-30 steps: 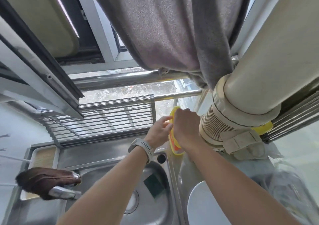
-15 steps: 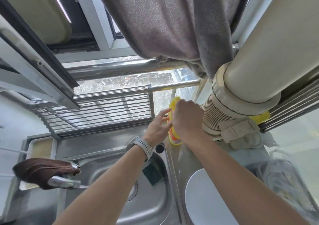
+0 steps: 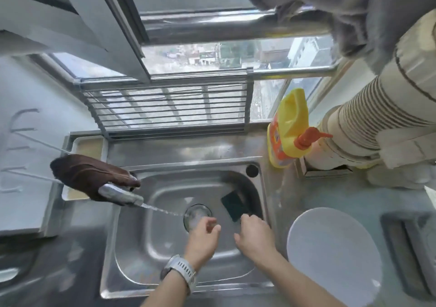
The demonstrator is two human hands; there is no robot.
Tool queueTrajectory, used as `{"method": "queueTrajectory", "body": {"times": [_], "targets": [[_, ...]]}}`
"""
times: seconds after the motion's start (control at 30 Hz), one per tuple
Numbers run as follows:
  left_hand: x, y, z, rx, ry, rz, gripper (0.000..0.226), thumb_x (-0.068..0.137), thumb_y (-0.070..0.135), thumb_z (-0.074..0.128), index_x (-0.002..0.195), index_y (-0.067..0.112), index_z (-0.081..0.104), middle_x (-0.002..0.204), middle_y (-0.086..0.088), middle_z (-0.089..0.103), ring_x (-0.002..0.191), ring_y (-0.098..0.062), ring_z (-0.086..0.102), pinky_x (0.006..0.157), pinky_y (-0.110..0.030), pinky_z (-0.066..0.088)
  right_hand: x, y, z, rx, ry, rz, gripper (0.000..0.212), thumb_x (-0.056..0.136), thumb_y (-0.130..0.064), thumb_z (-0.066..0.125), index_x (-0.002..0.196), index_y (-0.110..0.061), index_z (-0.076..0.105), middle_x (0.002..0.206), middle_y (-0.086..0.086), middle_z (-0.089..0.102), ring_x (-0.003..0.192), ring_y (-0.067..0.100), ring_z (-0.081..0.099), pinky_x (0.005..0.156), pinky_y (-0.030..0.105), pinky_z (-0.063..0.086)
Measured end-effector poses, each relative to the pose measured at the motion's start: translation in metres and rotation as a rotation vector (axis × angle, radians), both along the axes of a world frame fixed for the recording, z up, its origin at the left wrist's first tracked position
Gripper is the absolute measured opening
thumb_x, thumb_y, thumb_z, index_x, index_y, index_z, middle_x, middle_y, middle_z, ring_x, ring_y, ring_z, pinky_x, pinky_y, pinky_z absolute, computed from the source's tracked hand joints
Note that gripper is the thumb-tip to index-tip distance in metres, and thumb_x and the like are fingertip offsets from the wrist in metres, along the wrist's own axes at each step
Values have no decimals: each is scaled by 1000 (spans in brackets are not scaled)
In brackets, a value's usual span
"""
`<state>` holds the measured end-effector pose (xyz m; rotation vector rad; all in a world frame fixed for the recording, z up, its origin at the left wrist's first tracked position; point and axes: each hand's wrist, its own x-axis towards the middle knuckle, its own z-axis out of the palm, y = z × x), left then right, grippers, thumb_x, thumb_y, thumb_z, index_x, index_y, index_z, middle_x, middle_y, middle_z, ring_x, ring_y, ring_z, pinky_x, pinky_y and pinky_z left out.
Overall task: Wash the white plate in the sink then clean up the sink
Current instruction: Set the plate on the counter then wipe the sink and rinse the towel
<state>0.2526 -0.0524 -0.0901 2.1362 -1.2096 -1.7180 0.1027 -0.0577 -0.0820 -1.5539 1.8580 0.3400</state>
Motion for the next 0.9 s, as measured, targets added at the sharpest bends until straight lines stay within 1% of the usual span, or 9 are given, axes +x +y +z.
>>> {"method": "queueTrajectory", "body": {"times": [0.1, 0.2, 0.3, 0.4, 0.47, 0.57, 0.73, 0.83, 0.9], "targets": [[5, 9, -44, 57, -31, 37, 32, 105, 24, 53, 136, 17, 58, 133, 1, 63, 118, -15, 58, 109, -29, 45, 12, -7, -67, 7, 58, 7, 48, 93, -29, 63, 135, -14, 48, 132, 11, 56, 119, 29, 55, 95, 37, 48], [6, 3, -87, 34, -48, 72, 36, 105, 25, 53, 140, 14, 56, 135, -5, 64, 125, -20, 59, 109, -29, 42, 21, -29, -122, -69, 145, 27, 68, 89, -30, 67, 147, -11, 37, 139, 15, 50, 122, 32, 52, 91, 40, 51], [9, -2, -120, 24, -79, 91, 32, 104, 27, 55, 134, 17, 59, 132, -5, 67, 123, -24, 62, 109, -33, 46, 29, -43, -162, -137, 208, 30, 76, 79, -33, 76, 141, -7, 41, 125, 15, 57, 111, 32, 56, 77, 40, 53], [17, 1, -139, 17, -111, 93, 27, 103, 25, 58, 127, 18, 63, 125, -6, 70, 118, -24, 64, 102, -29, 46, 34, -46, -176, -183, 227, 31, 72, 59, -20, 89, 122, -3, 58, 101, 15, 65, 90, 32, 63, 58, 38, 52], [24, 5, -143, 24, -134, 91, 27, 102, 27, 58, 127, 18, 64, 124, -6, 71, 119, -26, 65, 103, -32, 48, 35, -45, -165, -220, 216, 19, 72, 57, -19, 90, 120, -4, 60, 98, 14, 67, 87, 32, 65, 55, 37, 52], [37, 13, -137, 30, -145, 98, 22, 100, 24, 62, 121, 17, 66, 122, -9, 72, 119, -27, 66, 101, -32, 48, 29, -44, -113, -374, 139, 39, 69, 49, -22, 89, 111, -8, 62, 91, 11, 65, 79, 31, 64, 54, 37, 53], [58, 21, -103, 73, -203, 75, 9, 98, 35, 63, 106, 39, 60, 114, 4, 72, 121, -21, 65, 92, -27, 42, 3, -86, 0, -700, -82, 123, 49, 60, -14, 75, 104, -18, 54, 97, -1, 60, 89, 23, 54, 68, 35, 51], [65, 19, -78, 75, -212, 95, 15, 97, 35, 64, 92, 46, 55, 106, 5, 69, 118, -21, 66, 87, -26, 38, -14, -137, 34, -730, -86, 233, 45, 66, -8, 68, 106, -19, 52, 101, -2, 62, 97, 22, 48, 77, 34, 46], [69, 18, -68, 62, -214, 106, 11, 97, 38, 64, 95, 44, 55, 106, 5, 69, 118, -20, 65, 88, -26, 39, -22, -168, 33, -679, -52, 283, 44, 70, -5, 66, 108, -20, 51, 105, -2, 62, 100, 22, 47, 83, 35, 45]]}}
